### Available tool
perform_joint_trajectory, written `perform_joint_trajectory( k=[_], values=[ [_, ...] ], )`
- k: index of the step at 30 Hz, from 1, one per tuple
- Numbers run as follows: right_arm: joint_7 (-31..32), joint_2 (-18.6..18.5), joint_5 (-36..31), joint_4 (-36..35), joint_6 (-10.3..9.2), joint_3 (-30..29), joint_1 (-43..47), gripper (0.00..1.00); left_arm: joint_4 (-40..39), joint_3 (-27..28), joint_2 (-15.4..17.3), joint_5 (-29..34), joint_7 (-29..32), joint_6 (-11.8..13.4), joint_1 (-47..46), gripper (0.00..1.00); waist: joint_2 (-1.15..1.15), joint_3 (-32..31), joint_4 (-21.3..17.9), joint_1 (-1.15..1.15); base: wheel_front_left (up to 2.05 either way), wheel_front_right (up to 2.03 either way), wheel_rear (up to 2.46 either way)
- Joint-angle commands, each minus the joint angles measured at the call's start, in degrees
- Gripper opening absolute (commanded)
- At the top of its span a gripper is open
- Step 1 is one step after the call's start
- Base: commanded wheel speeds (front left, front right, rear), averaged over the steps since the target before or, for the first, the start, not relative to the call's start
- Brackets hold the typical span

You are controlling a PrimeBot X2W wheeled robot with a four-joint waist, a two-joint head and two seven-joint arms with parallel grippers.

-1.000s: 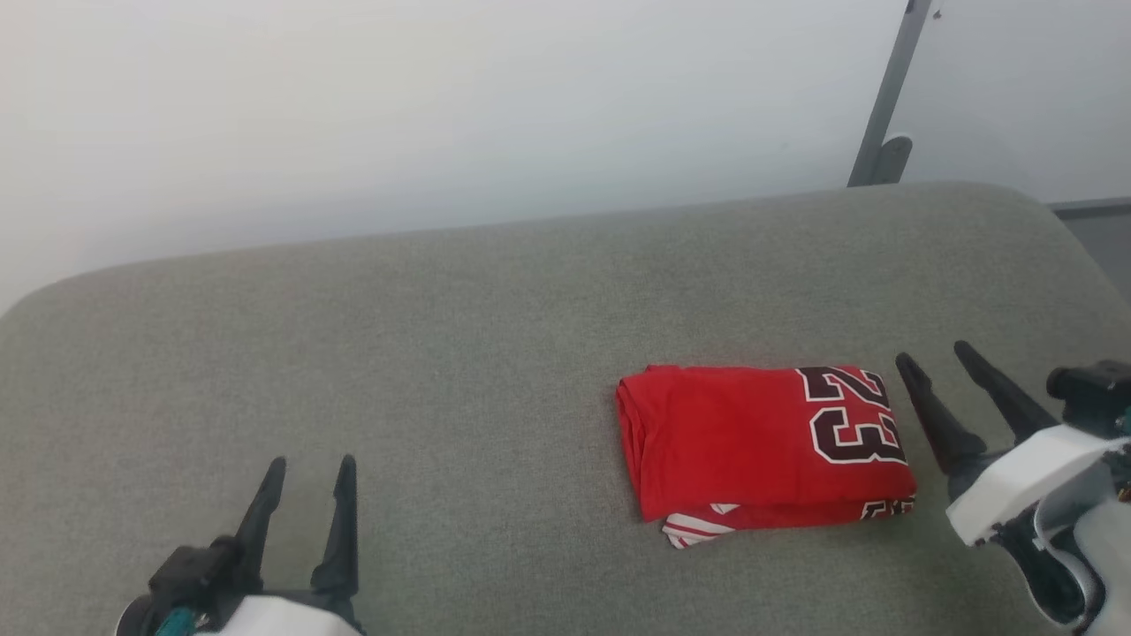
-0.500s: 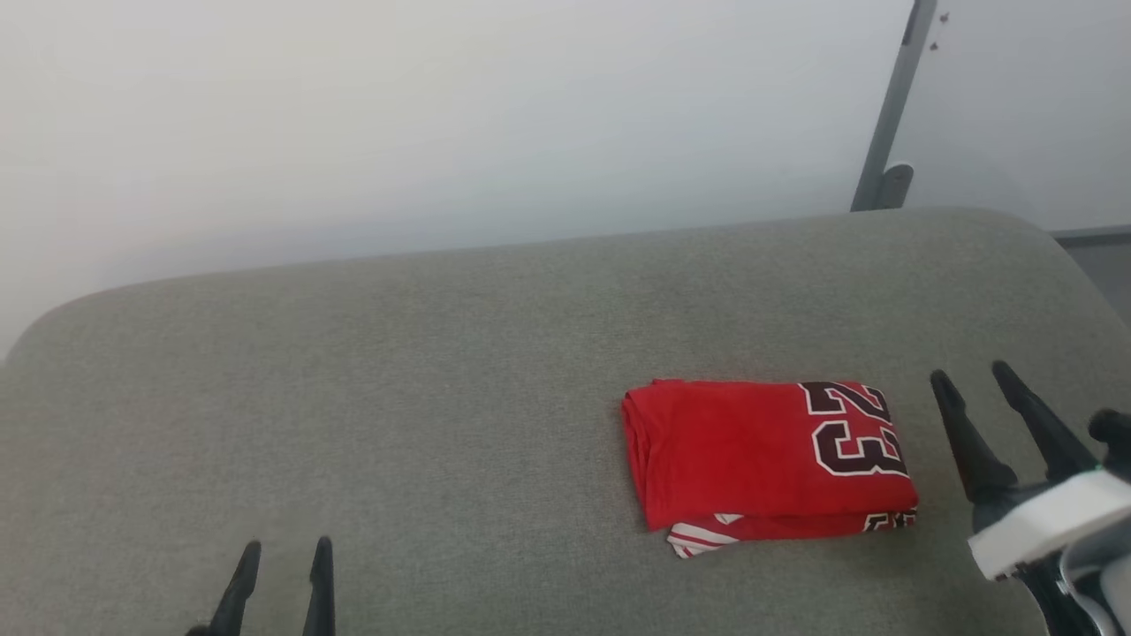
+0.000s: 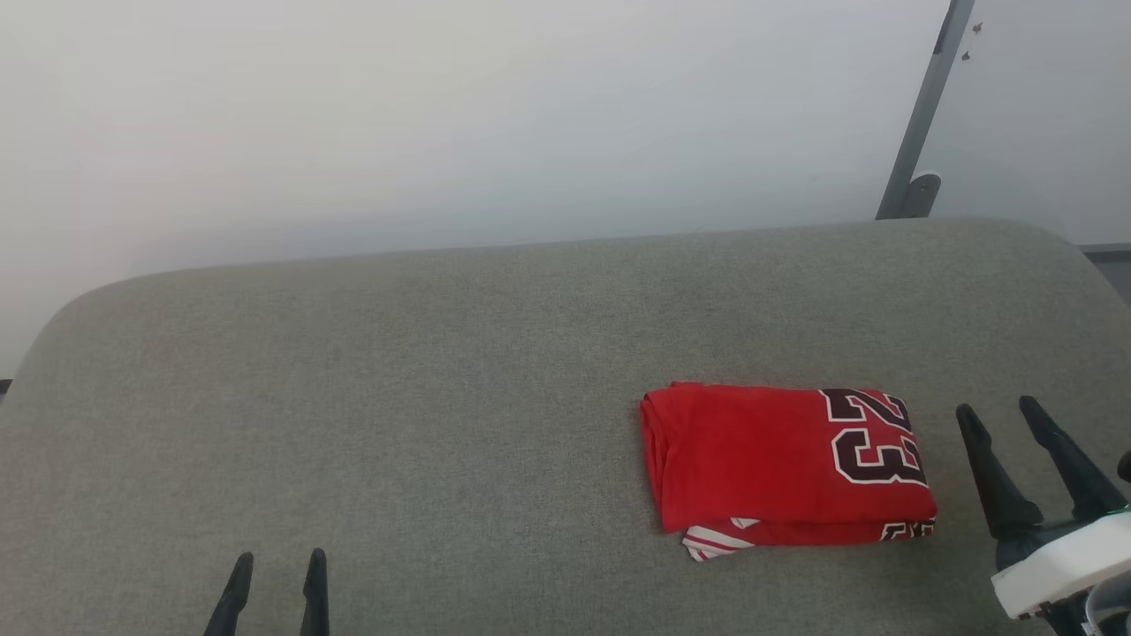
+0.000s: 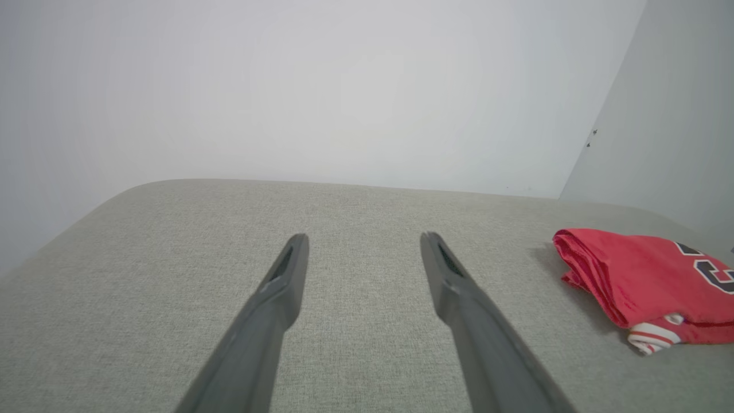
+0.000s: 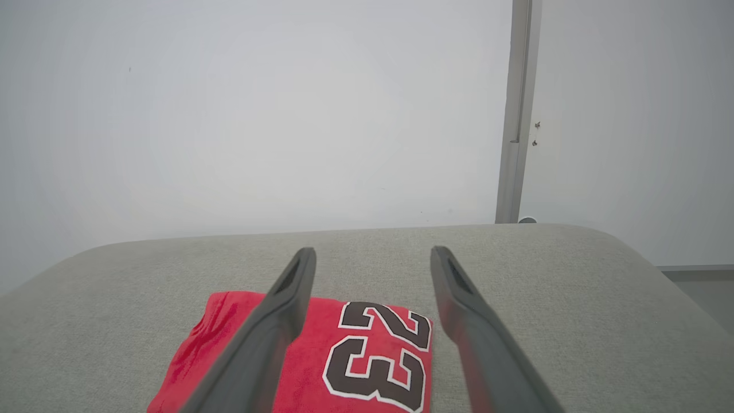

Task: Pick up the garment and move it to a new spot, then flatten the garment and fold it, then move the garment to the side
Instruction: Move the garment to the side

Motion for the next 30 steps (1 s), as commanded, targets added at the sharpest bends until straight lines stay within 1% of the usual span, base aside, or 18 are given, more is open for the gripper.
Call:
perform_joint_trajectory(
  k=[1, 4, 7, 10, 14, 21, 24, 27, 30],
  values=[
    [0.2, 0.3, 0.2, -0.3, -0.01, 0.1, 0.2, 1.0, -0.1, -0.1, 0.1, 0.5, -0.3, -0.1, -0.3, 1.0, 0.0, 0.0, 0.0, 0.0, 0.0, 0.0, 0.0],
    [0.7, 0.4, 0.6, -0.3, -0.01, 0.4, -0.3, 1.0, 0.4, -0.6, 0.5, 0.3, -0.3, -0.1, -1.1, 1.0, 0.0, 0.3, 0.1, 0.0, 0.0, 0.0, 0.0],
    [2.2, -0.6, 0.5, 0.7, -0.02, -0.5, -1.2, 1.0, 0.9, -1.6, 0.9, -0.5, -0.3, -0.1, -2.9, 1.0, 0.0, 0.9, 0.8, 0.0, 0.0, 0.0, 0.0],
    [6.4, -1.9, -0.1, 1.9, -0.01, -0.2, -2.5, 1.0, 2.1, -3.2, 1.5, -0.8, -0.3, -0.1, -5.4, 1.0, 0.0, 2.2, 1.6, 0.0, 0.0, 0.0, 0.0],
    [14.6, -4.7, 1.1, 2.4, -0.01, 1.9, -6.2, 1.0, 3.3, -4.6, 1.5, -1.1, -0.3, -0.1, -8.7, 1.0, 0.0, 4.6, 1.9, 0.0, 0.0, 0.0, 0.0],
    [31.8, -10.7, 6.4, 5.2, -0.02, 7.5, -15.7, 1.0, 4.5, -6.4, 0.4, 0.0, -0.3, -0.1, -13.9, 1.0, 0.0, 11.4, 1.8, 0.0, 0.0, 0.0, 0.0],
    [39.6, -12.2, 9.1, 7.4, -0.01, 10.4, -18.9, 1.0, 5.0, -7.1, 0.0, 0.2, -0.3, -0.2, -16.0, 1.0, 0.0, 13.3, 2.1, 0.0, 0.0, 0.0, 0.0],
    [45.2, -13.3, 12.1, 9.1, -0.02, 12.8, -21.7, 1.0, 5.5, -8.0, -0.2, 0.6, -0.3, -0.2, -18.5, 1.0, 0.0, 15.4, 2.6, 0.0, 0.0, 0.0, 0.0],
    [50.4, -13.7, 15.4, 10.7, -0.03, 15.5, -23.2, 1.0, 6.1, -9.0, -0.2, 1.0, -0.3, -0.2, -20.7, 1.0, 0.0, 17.3, 3.1, 0.0, 0.0, 0.0, 0.0]
  ],
)
